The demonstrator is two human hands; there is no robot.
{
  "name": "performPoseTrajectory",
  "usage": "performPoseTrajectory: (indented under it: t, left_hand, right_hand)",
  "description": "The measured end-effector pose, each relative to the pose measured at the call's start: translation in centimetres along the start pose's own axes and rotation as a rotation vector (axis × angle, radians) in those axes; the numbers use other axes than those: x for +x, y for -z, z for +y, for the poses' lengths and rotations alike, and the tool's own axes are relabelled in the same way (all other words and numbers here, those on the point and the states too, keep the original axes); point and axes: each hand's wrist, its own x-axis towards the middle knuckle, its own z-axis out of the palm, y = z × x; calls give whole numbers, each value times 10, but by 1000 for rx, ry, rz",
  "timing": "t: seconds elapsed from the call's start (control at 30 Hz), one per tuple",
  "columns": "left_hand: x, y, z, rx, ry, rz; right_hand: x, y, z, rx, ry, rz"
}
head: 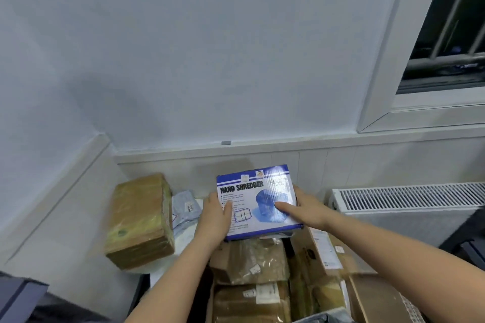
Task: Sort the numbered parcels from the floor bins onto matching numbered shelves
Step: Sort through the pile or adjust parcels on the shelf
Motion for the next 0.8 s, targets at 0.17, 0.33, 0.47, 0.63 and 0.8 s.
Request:
performPoseTrajectory:
  t: [0.17, 0.33, 0.47, 0.63, 0.8]
  left_hand:
    - [-7, 50, 23, -34, -15, 114]
    - [-23, 93, 38, -136, -33, 262]
    - [-38, 124, 46, -208, -38, 391]
    - [-77, 146, 60, -258, 16, 564]
    - [-124, 153, 59, -340, 114, 667]
  right_hand:
    - [-5, 17, -44, 132, 103, 71]
    - [-2, 21, -80, 264, 197, 62]
    - [9, 19, -102, 346, 272, -26]
    - [10, 11, -143, 422, 390, -163]
    - [2, -1, -170, 393, 429, -283]
